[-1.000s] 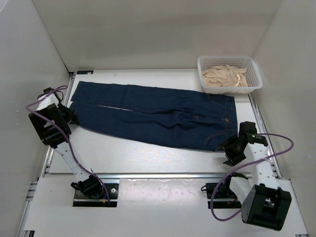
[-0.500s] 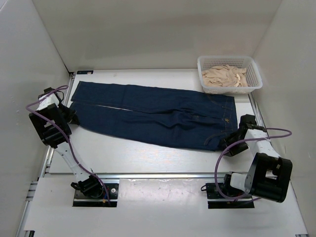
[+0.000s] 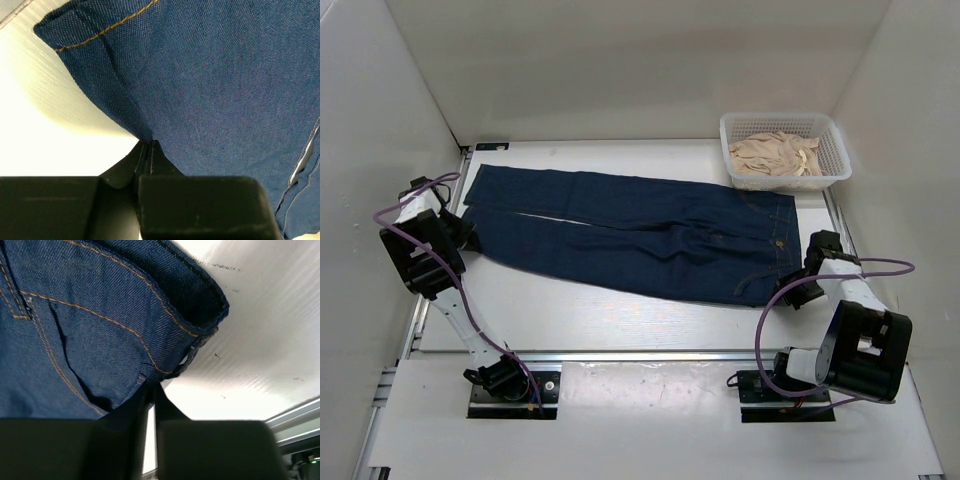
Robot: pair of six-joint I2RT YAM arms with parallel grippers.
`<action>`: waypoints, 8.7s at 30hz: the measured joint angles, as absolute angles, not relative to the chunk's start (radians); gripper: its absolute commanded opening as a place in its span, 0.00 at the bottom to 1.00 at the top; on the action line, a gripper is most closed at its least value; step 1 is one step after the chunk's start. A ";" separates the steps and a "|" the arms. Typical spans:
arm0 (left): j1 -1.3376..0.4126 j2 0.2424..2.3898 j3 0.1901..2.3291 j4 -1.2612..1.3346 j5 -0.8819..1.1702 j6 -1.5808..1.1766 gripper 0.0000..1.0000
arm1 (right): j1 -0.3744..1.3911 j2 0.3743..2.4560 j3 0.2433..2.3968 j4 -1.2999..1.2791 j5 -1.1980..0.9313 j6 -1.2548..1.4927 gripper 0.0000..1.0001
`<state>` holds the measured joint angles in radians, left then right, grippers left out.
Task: Fold and stack the trousers
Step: Fold the trousers
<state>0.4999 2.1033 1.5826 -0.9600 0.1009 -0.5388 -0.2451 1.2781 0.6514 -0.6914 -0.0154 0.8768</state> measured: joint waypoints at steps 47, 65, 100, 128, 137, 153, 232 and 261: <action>0.302 2.122 2.275 -1.238 0.116 -0.501 0.10 | -0.232 1.207 1.187 -1.047 0.202 0.867 0.00; 0.258 2.357 2.417 -1.218 0.114 -0.529 0.10 | -0.216 1.595 1.399 -0.911 0.226 0.863 0.00; 0.384 1.826 2.036 -1.282 0.088 -0.453 0.10 | -0.214 1.142 1.243 -1.003 0.256 0.818 0.00; 0.284 2.234 2.359 -1.282 0.108 -0.471 0.10 | -0.195 1.660 1.517 -0.934 0.284 0.828 0.00; 0.296 2.136 2.246 -1.280 0.078 -0.461 0.10 | -0.195 1.660 1.517 -0.934 0.284 0.826 0.00; 0.296 2.464 2.491 -1.245 0.174 -0.497 0.10 | -0.182 1.816 1.607 -0.924 0.262 0.832 0.00; 0.341 2.539 2.307 -0.966 0.119 -0.503 0.77 | -0.392 1.626 1.089 -0.670 -0.006 0.725 0.58; 0.350 2.605 2.494 -1.067 0.182 -0.520 0.10 | -0.370 1.805 1.459 -0.752 0.031 0.802 0.00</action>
<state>0.3500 2.6053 2.4939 -1.0672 0.1822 -0.5198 -0.3702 1.8046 1.4586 -0.7521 0.0315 0.8017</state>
